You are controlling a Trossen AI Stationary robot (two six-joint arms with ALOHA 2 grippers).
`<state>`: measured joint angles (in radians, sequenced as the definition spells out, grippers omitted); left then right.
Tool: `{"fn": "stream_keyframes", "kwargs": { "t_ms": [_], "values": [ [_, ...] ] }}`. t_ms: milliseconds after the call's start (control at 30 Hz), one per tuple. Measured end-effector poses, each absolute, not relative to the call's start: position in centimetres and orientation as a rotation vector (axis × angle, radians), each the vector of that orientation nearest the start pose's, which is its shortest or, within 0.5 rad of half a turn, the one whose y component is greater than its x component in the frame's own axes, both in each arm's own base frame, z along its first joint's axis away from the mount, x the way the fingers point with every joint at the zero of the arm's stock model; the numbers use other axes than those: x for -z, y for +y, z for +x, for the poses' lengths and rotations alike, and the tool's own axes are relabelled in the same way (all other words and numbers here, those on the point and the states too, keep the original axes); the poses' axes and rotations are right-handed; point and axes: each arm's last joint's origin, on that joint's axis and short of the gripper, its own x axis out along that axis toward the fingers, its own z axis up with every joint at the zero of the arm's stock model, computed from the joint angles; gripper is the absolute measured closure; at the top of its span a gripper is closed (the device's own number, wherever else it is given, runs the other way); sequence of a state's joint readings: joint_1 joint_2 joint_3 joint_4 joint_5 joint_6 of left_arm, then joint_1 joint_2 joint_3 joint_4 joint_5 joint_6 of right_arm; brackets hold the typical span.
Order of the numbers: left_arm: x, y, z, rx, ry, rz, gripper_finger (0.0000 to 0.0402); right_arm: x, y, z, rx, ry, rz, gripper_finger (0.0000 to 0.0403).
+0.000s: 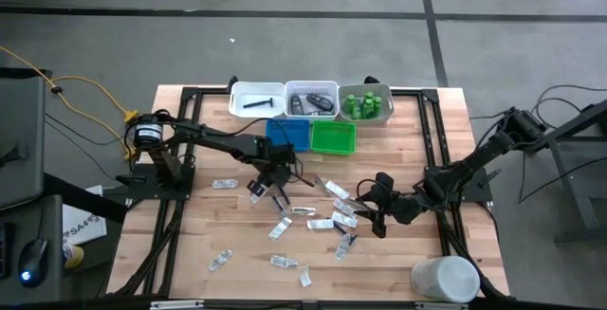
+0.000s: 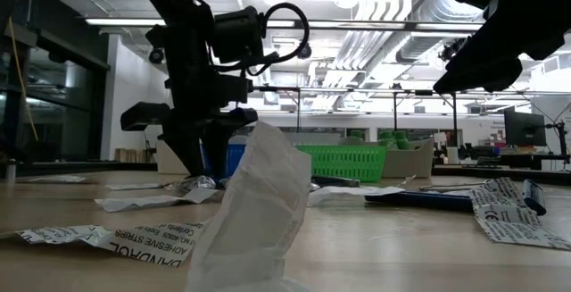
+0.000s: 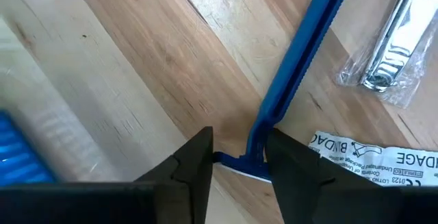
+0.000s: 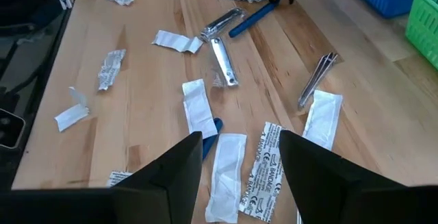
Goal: Pick & Place Travel size toiletries
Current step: Put the blue razor into the white bin
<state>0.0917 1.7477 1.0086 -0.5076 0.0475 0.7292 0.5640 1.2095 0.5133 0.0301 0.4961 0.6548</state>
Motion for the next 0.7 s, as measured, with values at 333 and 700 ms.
{"fn": "stream_keyframes", "kwargs": {
  "t_ms": [333,700],
  "values": [
    [-15.01,2.78,31.67,0.403,1.205,0.525,0.0285,-18.27,10.98,19.93,0.127,0.554,0.336,0.0215],
    [-15.17,2.81,31.78,0.359,1.221,0.474,0.0279,-18.26,10.97,19.94,0.126,0.555,0.338,0.0215]
  ]
}}
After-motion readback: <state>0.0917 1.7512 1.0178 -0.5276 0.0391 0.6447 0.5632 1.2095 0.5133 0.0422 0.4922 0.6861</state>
